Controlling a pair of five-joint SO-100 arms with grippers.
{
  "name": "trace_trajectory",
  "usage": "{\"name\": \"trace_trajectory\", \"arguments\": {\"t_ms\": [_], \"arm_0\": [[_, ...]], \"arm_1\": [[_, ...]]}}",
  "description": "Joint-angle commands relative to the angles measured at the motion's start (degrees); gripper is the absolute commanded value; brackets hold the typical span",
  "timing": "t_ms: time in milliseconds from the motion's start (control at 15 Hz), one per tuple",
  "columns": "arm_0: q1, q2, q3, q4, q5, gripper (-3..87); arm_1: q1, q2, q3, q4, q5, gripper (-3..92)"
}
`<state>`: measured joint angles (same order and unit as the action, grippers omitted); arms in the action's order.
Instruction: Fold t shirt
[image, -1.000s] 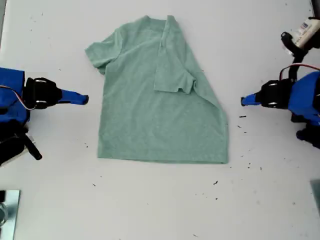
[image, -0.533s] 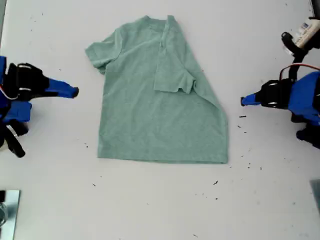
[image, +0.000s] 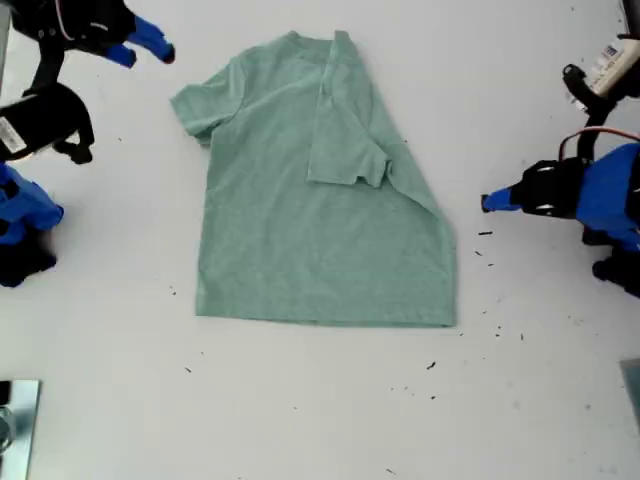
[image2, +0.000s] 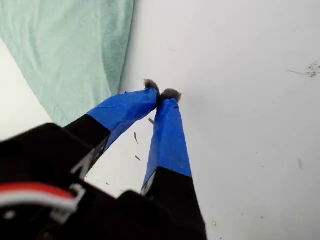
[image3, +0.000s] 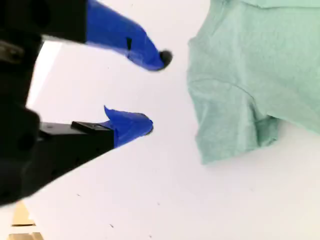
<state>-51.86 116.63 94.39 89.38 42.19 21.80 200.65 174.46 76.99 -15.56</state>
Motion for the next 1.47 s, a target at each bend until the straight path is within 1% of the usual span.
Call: {"name": "trace_trajectory", "arguments": {"t_ms": [0,67,200,267,333,533,733,800,1000,1067,1133,1200,1267,1333,1400], "arm_0": [[-4.7,-2.8,-4.7,-0.3,5.4,24.7],[-5.5,-4.6,-3.6,-1.3,6.5,26.1],[-5.5,-5.8,4.7,-9.1,6.4,26.6],[-5.0,-7.0,9.7,-14.1,6.2,26.5],[-3.8,-9.8,13.0,-17.8,5.9,26.4],[-0.6,-20.3,16.4,-26.3,3.6,26.1],[-2.0,-27.8,17.5,-31.5,3.3,24.4],[-2.5,-28.7,18.2,-32.9,3.0,22.7],[-2.7,-26.9,18.7,-33.2,2.8,19.9],[-3.1,-27.1,18.8,-33.7,3.0,11.8],[-3.4,-25.7,19.7,-34.5,2.5,-0.2],[-2.5,-21.1,21.1,-35.0,2.5,-0.2],[-1.8,-14.9,21.4,-33.7,1.9,-0.2],[-1.1,-8.1,21.3,-33.3,2.3,-0.2],[-0.9,-4.2,19.4,-31.6,3.3,-0.2]], "arm_1": [[-0.5,0.2,3.8,-1.1,0.5,2.3],[-0.4,0.2,3.8,-1.1,0.4,2.3],[-0.2,0.2,3.8,-1.1,0.4,2.3],[-0.4,0.2,3.8,-1.1,0.4,2.3],[-0.6,0.2,3.8,-1.1,0.3,2.3],[-0.7,0.2,3.8,-1.1,0.2,2.3],[-1.5,0.2,3.8,-1.1,0.5,2.3],[-1.6,0.2,3.8,-1.1,0.6,2.3],[-1.6,0.2,3.8,-1.1,0.6,2.3],[-1.6,0.2,3.8,-1.1,0.5,2.3],[-1.5,0.2,3.8,-1.1,0.5,2.3],[-1.5,0.2,3.8,-1.1,0.4,2.3],[-1.7,0.2,3.8,-1.1,0.5,2.3],[-1.7,0.2,3.8,-1.1,0.7,2.3],[-1.6,0.2,3.8,-1.1,0.7,2.3]]}}
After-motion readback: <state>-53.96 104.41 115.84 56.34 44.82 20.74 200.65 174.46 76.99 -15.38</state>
